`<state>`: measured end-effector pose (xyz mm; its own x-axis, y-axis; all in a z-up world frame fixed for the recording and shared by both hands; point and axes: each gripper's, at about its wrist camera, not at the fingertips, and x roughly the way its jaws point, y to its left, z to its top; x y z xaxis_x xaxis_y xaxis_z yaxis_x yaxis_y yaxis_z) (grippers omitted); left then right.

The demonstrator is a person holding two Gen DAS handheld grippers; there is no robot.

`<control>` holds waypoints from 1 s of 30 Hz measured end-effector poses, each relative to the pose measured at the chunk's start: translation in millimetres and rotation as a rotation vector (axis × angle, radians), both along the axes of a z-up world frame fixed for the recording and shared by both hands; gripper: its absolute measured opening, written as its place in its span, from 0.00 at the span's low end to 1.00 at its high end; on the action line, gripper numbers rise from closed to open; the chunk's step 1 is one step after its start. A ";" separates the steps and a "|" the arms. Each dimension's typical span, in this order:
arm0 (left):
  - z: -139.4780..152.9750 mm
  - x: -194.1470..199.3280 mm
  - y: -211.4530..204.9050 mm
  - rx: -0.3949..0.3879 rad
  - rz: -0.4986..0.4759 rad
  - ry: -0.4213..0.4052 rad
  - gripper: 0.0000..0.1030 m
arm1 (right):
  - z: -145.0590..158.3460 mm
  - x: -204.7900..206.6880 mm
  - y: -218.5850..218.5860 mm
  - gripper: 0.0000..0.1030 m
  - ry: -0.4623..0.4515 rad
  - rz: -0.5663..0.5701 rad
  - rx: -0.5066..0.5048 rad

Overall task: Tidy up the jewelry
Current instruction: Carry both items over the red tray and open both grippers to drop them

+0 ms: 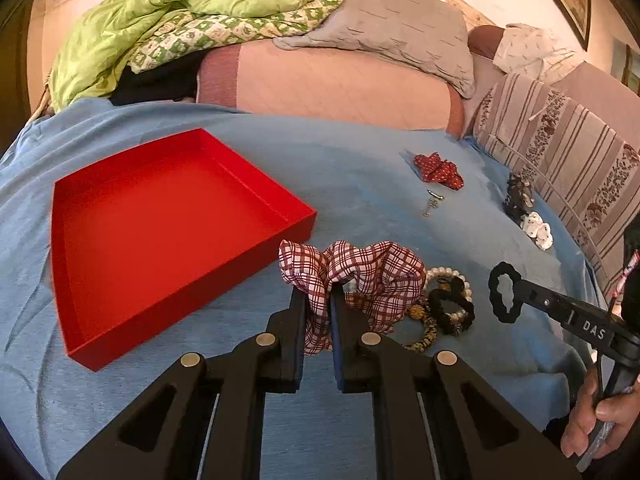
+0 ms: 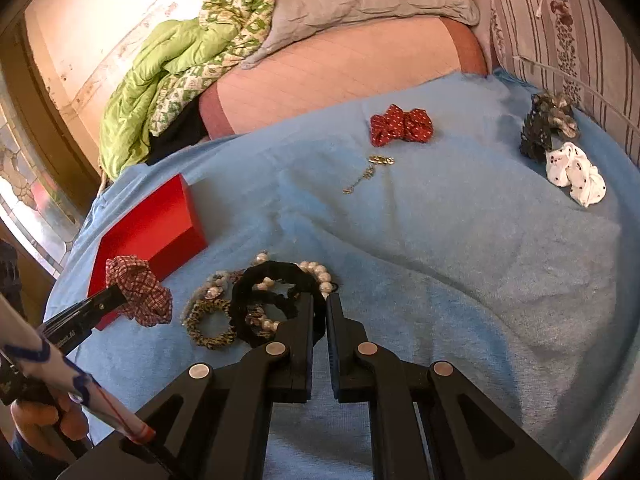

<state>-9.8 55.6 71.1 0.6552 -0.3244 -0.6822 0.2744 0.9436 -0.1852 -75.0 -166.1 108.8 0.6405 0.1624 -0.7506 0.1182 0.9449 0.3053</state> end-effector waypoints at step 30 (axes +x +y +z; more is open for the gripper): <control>30.2 118.2 161.9 -0.043 0.389 0.037 0.10 | 44.7 148.8 153.6 0.07 -0.005 0.272 0.065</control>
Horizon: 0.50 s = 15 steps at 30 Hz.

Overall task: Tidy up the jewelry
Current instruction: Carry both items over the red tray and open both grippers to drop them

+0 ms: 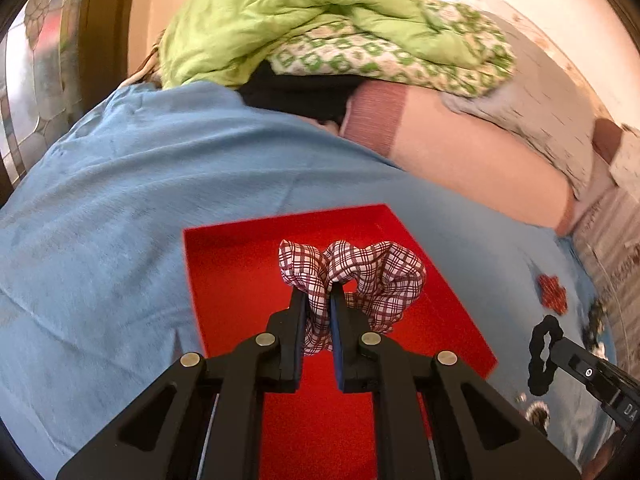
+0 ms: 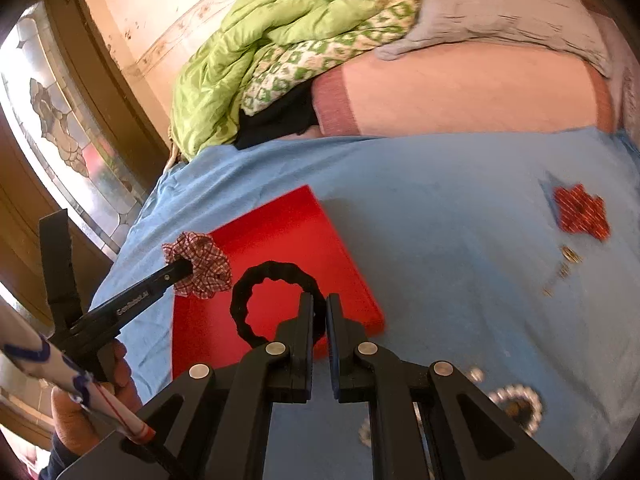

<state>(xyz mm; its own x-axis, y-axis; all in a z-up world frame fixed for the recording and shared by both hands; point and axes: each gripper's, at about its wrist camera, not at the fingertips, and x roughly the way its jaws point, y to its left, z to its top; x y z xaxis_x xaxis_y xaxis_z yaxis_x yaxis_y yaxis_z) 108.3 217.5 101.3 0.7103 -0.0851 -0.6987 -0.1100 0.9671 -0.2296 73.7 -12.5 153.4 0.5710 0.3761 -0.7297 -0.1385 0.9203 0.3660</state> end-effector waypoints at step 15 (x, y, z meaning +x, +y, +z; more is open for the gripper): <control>-35.8 53.3 39.9 -0.028 0.063 0.136 0.11 | -40.1 111.8 74.9 0.07 0.099 0.032 -0.098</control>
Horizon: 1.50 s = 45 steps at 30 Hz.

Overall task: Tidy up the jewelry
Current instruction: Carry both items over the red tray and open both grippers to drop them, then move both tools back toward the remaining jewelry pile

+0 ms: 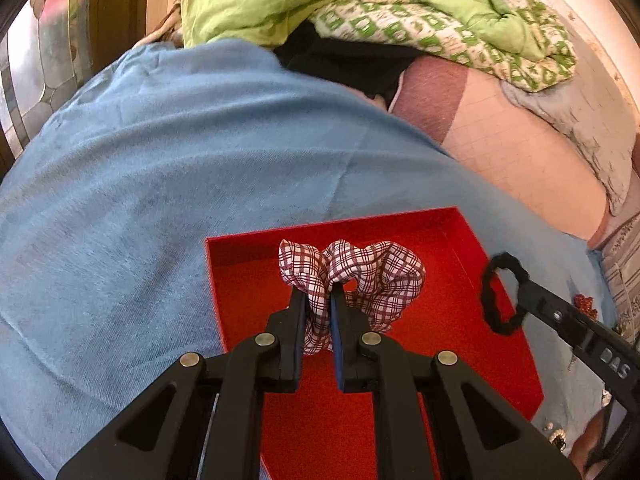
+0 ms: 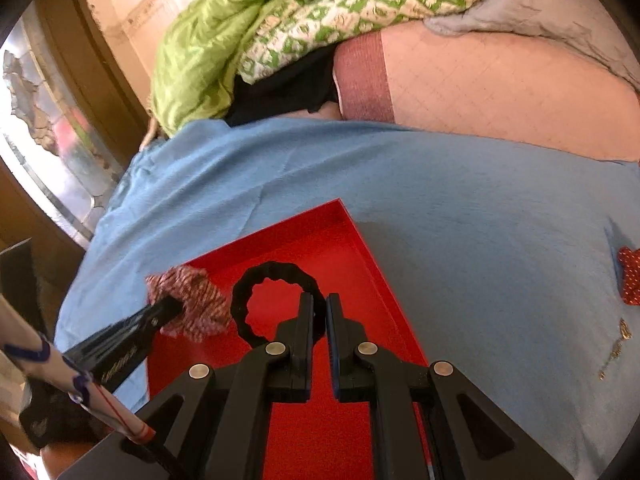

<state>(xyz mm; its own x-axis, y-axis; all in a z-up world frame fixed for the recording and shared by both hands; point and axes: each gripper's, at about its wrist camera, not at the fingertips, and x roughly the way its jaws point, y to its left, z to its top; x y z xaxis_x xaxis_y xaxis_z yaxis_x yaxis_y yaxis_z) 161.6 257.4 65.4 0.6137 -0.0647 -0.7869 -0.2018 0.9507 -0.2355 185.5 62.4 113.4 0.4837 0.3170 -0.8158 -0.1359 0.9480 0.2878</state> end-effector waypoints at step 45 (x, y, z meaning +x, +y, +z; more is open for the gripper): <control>53.5 -28.3 -20.7 0.151 0.050 -0.173 0.49 | 2.2 -31.9 -26.7 0.22 0.009 -0.008 0.032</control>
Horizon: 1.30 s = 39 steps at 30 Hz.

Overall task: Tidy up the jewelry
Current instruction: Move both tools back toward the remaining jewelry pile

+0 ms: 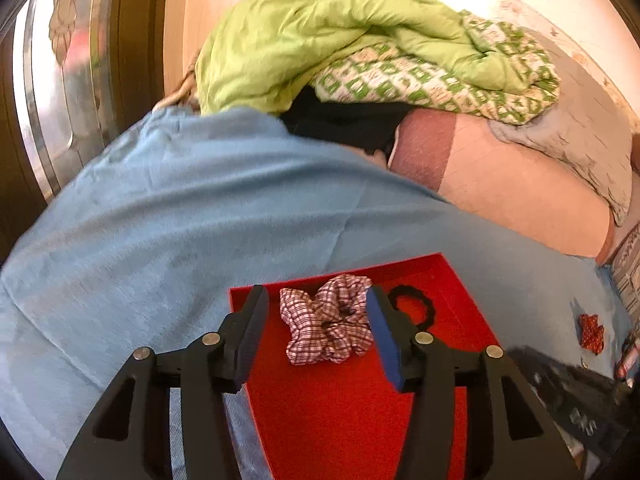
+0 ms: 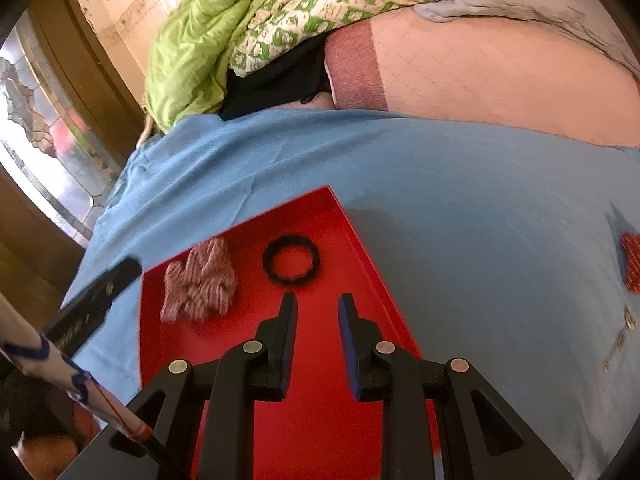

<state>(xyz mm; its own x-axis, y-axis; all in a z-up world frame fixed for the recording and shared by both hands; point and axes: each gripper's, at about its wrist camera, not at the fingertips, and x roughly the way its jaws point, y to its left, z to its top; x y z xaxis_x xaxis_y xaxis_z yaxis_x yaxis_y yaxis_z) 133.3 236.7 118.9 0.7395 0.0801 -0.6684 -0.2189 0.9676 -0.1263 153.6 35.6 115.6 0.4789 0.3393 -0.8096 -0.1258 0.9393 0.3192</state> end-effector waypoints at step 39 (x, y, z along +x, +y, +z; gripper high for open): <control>-84.4 -205.0 -171.5 0.076 -0.349 0.251 0.81 | -2.1 -227.8 -194.8 0.29 -0.058 -0.260 0.044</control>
